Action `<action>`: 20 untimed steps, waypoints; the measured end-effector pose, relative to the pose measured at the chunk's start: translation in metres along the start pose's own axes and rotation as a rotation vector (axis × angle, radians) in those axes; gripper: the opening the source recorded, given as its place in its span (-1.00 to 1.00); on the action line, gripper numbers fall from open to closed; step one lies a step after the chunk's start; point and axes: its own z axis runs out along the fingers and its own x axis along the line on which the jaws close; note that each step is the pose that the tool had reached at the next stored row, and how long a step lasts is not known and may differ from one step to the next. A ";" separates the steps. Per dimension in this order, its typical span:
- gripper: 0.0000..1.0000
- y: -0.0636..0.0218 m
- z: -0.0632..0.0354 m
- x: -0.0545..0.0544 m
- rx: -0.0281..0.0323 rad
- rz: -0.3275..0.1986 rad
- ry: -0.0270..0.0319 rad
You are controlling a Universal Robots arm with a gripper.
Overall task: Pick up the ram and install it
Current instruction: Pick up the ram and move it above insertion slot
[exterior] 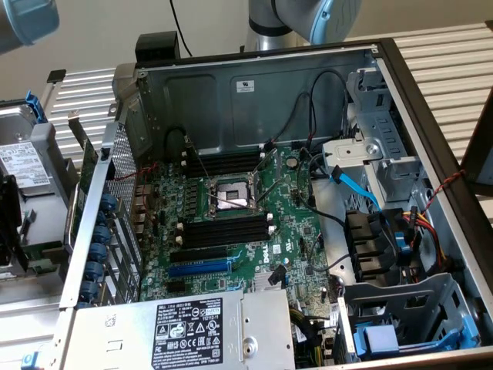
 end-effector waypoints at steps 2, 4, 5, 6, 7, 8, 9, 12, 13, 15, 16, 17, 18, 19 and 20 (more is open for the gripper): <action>-0.73 0.0002 -0.0090 0.000 -0.0001 0.000 -0.0002; -0.73 0.0003 -0.0180 0.001 0.0000 0.000 -0.0004; -0.73 0.0004 -0.0226 0.001 -0.0001 0.000 -0.0004; -0.73 0.0005 -0.0272 0.001 0.0000 0.000 -0.0003; -0.73 0.0006 -0.0317 0.001 -0.0001 0.000 -0.0003; -0.73 0.0006 -0.0363 0.001 0.0000 0.000 -0.0003; -0.73 0.0007 -0.0408 0.001 0.0001 0.000 -0.0003; -0.73 0.0008 -0.0546 0.002 0.0000 0.000 -0.0004; -0.73 0.0006 -0.0590 0.002 -0.0001 0.000 -0.0003; -0.73 -0.0008 -0.0680 0.003 0.0000 0.000 -0.0004; -0.73 -0.0023 -0.0727 0.003 0.0000 0.000 -0.0003; -0.73 -0.0042 -0.0773 0.003 -0.0001 0.000 -0.0003; -0.73 -0.0063 -0.0818 0.003 0.0000 0.000 -0.0003; -0.73 -0.0086 -0.0864 0.004 0.0000 0.000 -0.0003; -0.73 -0.0112 -0.0910 0.004 0.0000 0.000 -0.0005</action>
